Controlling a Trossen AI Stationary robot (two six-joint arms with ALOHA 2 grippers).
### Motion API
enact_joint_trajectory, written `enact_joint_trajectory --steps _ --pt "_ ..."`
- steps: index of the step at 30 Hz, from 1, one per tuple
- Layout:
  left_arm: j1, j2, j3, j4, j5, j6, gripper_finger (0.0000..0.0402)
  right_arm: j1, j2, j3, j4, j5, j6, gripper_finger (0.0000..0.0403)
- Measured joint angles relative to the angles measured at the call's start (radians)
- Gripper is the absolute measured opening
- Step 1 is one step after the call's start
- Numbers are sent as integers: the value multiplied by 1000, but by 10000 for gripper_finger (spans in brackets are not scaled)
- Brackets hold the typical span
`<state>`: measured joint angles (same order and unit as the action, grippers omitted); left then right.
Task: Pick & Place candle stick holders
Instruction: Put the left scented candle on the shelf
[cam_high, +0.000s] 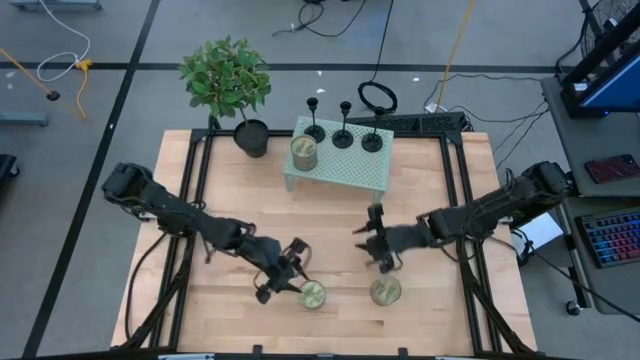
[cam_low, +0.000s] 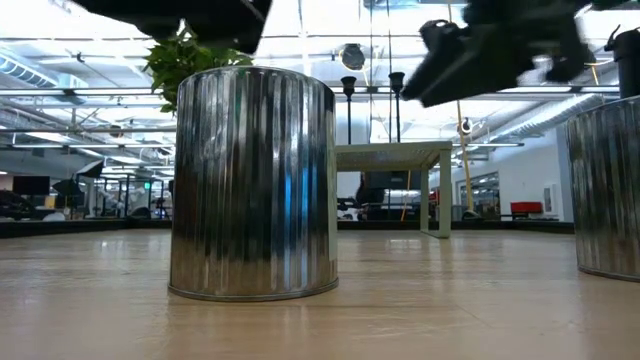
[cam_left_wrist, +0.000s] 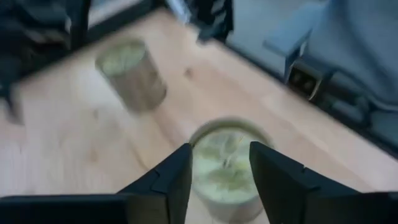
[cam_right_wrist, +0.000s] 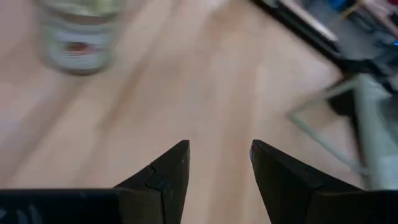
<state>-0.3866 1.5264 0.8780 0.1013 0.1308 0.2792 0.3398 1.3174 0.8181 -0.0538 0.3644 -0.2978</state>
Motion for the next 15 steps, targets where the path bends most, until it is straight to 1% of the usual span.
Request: enact_joint_trajectory --steps 3,7,10,15 --pt "-2 66 98 -128 -8 -40 175 -75 -2 0 25 -27 -13 164" --pt "-12 131 193 -224 17 -51 159 -153 -4 0 19 -166 -19 164" --pt "-14 165 211 -234 58 -75 140 -185 -5 0 19 -238 -29 164" --pt "-14 179 212 -228 60 -149 118 -203 -5 0 20 -239 -80 164"
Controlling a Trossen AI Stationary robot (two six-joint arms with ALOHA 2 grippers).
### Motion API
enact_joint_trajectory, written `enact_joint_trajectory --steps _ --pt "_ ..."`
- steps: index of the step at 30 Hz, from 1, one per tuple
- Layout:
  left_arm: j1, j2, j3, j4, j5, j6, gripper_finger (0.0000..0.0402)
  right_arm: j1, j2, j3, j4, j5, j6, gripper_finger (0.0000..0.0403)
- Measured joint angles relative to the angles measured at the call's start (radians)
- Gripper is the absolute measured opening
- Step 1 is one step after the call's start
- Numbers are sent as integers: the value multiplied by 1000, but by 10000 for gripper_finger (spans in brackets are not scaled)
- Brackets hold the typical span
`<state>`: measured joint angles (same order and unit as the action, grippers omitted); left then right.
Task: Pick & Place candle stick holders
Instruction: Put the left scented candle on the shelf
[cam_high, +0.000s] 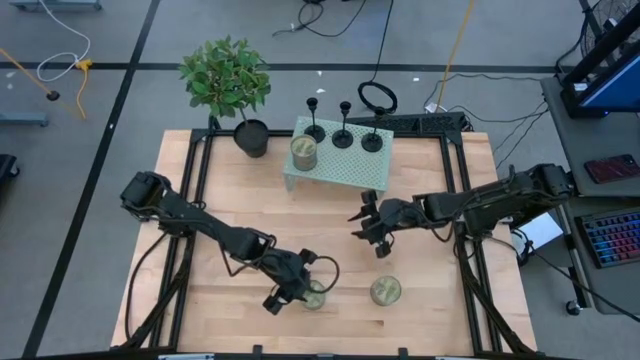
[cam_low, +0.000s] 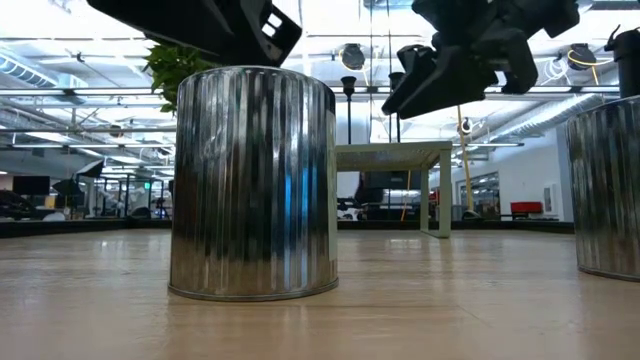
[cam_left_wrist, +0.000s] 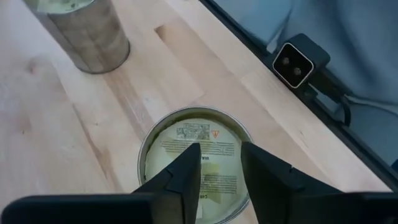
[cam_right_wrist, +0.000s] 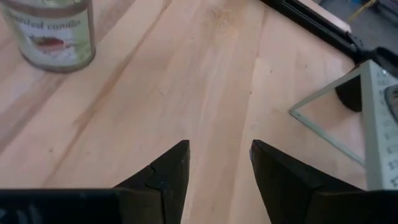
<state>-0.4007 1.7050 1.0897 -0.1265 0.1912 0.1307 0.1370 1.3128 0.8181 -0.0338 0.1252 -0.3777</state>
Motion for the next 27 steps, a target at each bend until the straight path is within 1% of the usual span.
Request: enact_joint_trajectory --steps 3,8,12,15,18,21,27 --pt "-10 0 0 -1 -1 -21 114 -3 0 0 1 0 -48 164" --pt "-26 -3 0 -4 -3 -39 113 -3 0 0 1 0 -28 164" --pt "-40 -3 0 -5 -9 -75 113 -3 0 0 13 0 -56 164" --pt "-60 -3 0 -14 -43 -85 113 -3 0 0 38 -4 -65 164" --pt "-67 -3 0 -44 -111 -84 113 -5 0 0 67 -50 -64 164" --pt "-73 -3 0 -32 -116 -84 113 -6 0 0 68 -105 -62 164" --pt "-90 26 1 -30 -113 -101 113 -6 0 0 66 -108 -50 164"
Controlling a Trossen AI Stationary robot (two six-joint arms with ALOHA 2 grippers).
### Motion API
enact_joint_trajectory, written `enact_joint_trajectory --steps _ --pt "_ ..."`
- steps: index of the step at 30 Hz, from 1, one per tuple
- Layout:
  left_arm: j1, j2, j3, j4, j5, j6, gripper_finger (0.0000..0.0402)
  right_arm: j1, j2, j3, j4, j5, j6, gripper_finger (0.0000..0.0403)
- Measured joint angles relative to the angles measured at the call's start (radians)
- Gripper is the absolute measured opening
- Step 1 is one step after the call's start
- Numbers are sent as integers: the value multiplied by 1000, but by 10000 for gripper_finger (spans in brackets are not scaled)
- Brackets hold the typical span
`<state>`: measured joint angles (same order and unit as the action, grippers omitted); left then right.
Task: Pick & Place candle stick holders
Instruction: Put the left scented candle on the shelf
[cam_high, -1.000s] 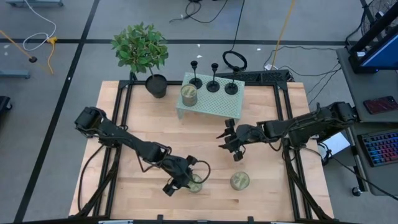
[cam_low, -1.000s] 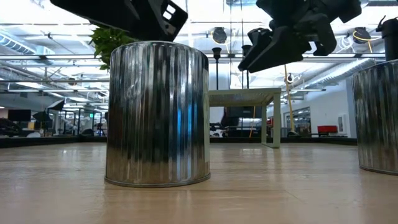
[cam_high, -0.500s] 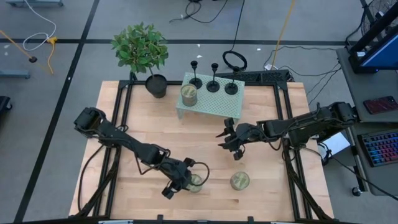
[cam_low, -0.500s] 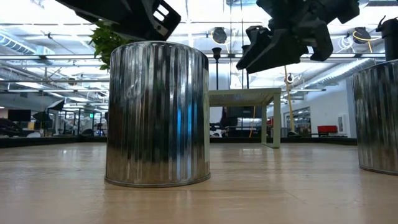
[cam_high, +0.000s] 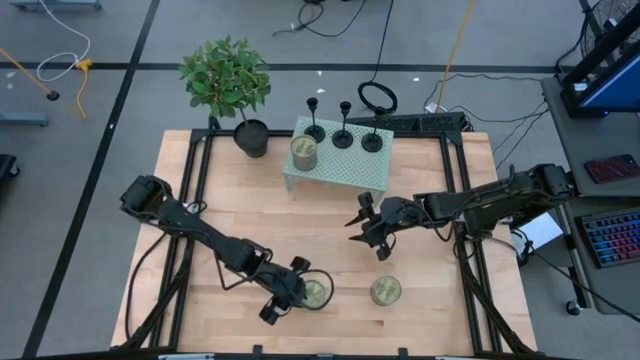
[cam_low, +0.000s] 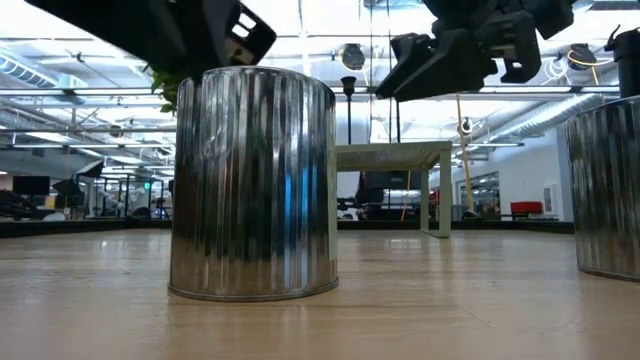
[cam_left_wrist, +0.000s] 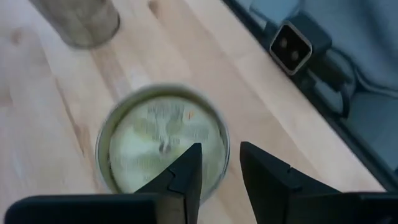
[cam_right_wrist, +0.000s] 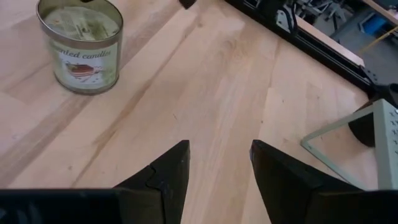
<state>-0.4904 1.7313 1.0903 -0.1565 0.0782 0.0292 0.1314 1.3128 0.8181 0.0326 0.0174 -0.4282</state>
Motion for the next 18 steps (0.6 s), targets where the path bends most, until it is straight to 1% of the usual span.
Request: enact_joint_trajectory --steps 5,8,12,15,18 --pt "-13 12 0 -7 -10 28 113 0 0 0 8 0 0 164" --pt "-14 11 0 -49 -21 44 113 1 0 0 8 0 3 164" --pt "-13 11 0 -79 -27 53 108 0 0 0 11 0 67 164" --pt "-13 11 0 -93 -38 72 81 1 0 0 17 0 108 164" --pt "-12 11 0 -98 -51 83 34 1 0 0 20 0 137 164"
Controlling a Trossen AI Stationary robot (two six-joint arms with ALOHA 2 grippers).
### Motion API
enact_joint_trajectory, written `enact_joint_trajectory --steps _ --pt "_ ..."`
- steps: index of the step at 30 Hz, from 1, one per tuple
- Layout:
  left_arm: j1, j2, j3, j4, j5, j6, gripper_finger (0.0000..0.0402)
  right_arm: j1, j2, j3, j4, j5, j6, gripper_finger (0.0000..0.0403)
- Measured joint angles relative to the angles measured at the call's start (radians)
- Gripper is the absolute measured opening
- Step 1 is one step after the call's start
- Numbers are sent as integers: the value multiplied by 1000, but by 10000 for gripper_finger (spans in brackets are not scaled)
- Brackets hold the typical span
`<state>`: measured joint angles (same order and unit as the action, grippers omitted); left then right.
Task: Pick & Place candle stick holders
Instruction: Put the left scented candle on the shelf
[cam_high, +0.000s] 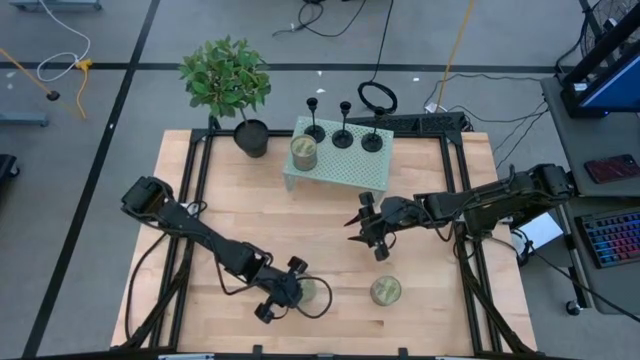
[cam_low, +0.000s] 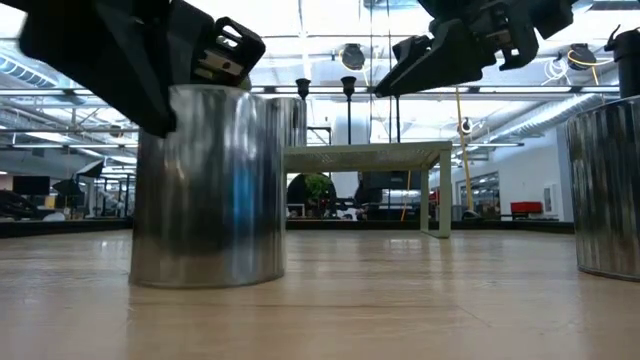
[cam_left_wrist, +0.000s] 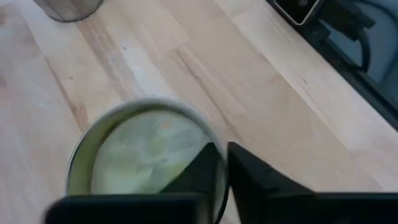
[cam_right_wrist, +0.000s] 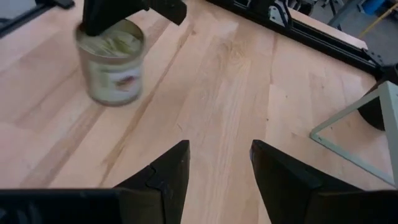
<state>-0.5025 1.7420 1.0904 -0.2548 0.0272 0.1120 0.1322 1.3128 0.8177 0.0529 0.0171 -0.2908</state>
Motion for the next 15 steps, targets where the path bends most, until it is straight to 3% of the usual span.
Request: enact_joint_trajectory --steps 2,7,15 --pt "5 0 0 -4 -4 -8 12 0 0 0 3 0 21 164" --pt "14 -21 -2 15 -71 -85 16 0 0 0 29 0 59 164" --pt "64 -169 -2 -26 -133 -108 7 10 0 0 -26 5 209 164"
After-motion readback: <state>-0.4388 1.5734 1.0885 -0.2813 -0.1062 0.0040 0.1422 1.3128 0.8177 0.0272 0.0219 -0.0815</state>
